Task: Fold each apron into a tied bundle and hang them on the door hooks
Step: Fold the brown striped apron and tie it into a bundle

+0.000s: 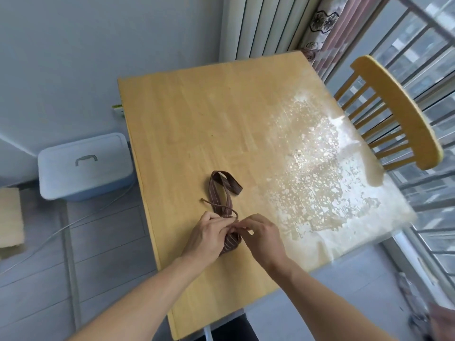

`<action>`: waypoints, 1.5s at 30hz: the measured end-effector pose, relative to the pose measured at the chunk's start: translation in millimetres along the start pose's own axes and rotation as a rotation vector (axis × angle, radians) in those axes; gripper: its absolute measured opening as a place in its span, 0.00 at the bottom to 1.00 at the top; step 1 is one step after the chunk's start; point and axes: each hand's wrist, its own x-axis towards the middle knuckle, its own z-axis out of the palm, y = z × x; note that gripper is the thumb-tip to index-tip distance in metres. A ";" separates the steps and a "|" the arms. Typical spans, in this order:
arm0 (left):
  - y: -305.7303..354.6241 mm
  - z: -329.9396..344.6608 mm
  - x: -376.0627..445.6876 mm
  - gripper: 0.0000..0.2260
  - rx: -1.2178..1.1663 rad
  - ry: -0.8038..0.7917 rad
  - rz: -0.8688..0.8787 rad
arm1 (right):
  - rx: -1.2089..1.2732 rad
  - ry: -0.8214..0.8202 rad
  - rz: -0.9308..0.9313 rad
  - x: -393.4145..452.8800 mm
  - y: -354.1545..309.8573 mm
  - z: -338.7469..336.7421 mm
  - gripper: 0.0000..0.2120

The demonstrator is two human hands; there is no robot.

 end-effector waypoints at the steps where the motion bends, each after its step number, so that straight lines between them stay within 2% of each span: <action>1: 0.2 1.1 2.2 0.15 0.027 -0.010 0.036 | -0.042 -0.008 -0.063 3.8 1.6 -2.0 0.06; 3: -1.1 2.7 5.1 0.15 0.036 -0.019 0.047 | -0.089 -0.023 -0.129 10.0 3.7 -5.5 0.04; 6: -1.9 6.1 5.9 0.12 -0.009 -0.011 0.012 | -0.070 -0.084 -0.119 14.6 8.1 -8.3 0.03; 12: -7.8 11.2 4.5 0.08 -0.083 -0.057 -0.010 | 0.120 -0.234 0.124 24.1 7.9 -7.0 0.06; 14: -7.5 11.5 5.2 0.10 -0.137 -0.074 -0.036 | 0.077 -0.307 0.126 28.6 6.9 -6.9 0.07; 16: -6.6 13.8 8.9 0.16 -0.166 -0.044 -0.087 | -0.006 -0.340 0.091 32.2 5.1 -6.9 0.08; 18: -7.0 15.0 11.2 0.18 -0.141 -0.007 -0.113 | -0.097 -0.405 0.124 35.1 2.8 -9.8 0.14; 22: -8.2 7.7 8.6 0.11 -0.035 0.111 -0.072 | -0.170 -0.541 0.277 34.9 1.4 -21.6 0.16; 25: -2.7 2.3 4.9 0.08 0.002 0.142 -0.082 | -0.110 -0.492 0.323 32.9 -7.6 -31.1 0.13; 27: 0.4 1.3 4.0 0.09 -0.001 0.144 -0.093 | 0.080 -0.465 0.437 36.7 -17.6 -36.2 0.14; 29: 2.7 -0.6 2.8 0.10 -0.011 0.134 -0.095 | 0.305 -0.490 0.564 39.6 -28.6 -38.3 0.13; 30: 3.8 -2.3 2.0 0.11 -0.022 0.126 -0.097 | 0.339 -0.516 0.574 39.3 -34.3 -37.9 0.12; 33: 3.0 -6.1 1.4 0.11 -0.065 0.089 -0.128 | 0.213 -0.553 0.480 29.2 -47.4 -24.8 0.09; 36: -1.4 -11.5 2.2 0.10 -0.134 0.050 -0.197 | 0.054 -0.414 0.389 15.4 -52.0 -6.4 0.09; 39: -1.8 -13.9 -3.8 0.10 -0.206 0.053 -0.228 | 0.042 -0.238 0.420 10.8 -47.6 2.2 0.02; 41: -1.0 -11.3 -10.2 0.10 -0.232 0.080 -0.208 | 0.006 -0.205 0.353 11.7 -43.7 9.1 0.08; 45: -0.7 -1.4 -20.6 0.10 -0.226 0.167 -0.157 | -0.167 -0.232 0.171 12.2 -31.9 21.4 0.11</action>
